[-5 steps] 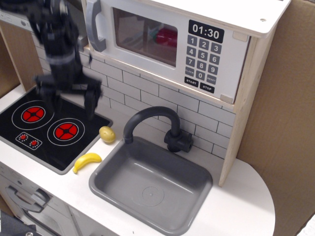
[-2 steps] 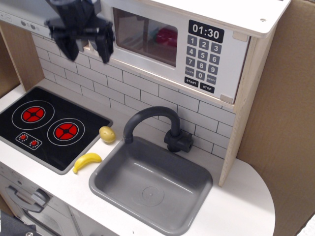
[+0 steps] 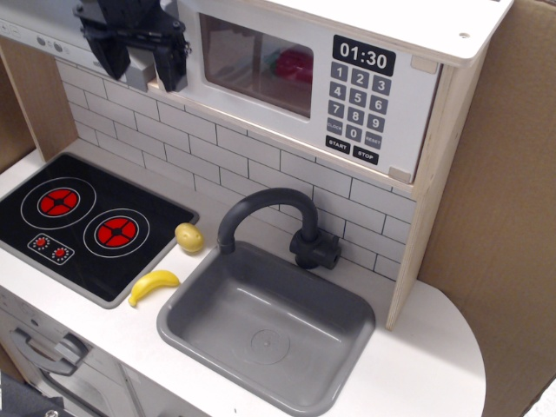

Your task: Open microwave

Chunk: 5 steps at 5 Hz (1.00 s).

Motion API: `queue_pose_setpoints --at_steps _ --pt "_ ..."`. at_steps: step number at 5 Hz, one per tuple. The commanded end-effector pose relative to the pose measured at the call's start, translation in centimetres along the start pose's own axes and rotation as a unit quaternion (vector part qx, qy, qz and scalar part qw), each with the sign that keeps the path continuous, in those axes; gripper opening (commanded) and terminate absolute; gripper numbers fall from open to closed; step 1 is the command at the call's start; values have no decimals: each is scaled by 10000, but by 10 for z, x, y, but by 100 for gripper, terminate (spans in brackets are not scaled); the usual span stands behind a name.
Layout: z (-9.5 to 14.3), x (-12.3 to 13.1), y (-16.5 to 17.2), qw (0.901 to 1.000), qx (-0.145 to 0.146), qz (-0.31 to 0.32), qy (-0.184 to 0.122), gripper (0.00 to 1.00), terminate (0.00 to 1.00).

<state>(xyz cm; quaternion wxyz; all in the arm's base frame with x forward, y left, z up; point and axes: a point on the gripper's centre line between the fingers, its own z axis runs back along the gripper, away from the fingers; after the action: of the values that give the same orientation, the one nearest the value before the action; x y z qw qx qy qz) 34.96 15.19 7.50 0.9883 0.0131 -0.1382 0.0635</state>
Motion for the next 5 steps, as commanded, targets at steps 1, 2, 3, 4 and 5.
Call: queue_pose_setpoints --at_steps 1,2,3,4,5 --pt "21 15 3 9988 -31 -151 -460 100 0" --pt "21 19 0 9984 -258 -196 -470 100 0" --pt "20 25 -2 9978 -246 -222 -571 100 0" --pt "19 29 -1 9979 -265 -222 -552 0 0" --pt "20 28 -2 9971 -213 -346 -637 0 0"
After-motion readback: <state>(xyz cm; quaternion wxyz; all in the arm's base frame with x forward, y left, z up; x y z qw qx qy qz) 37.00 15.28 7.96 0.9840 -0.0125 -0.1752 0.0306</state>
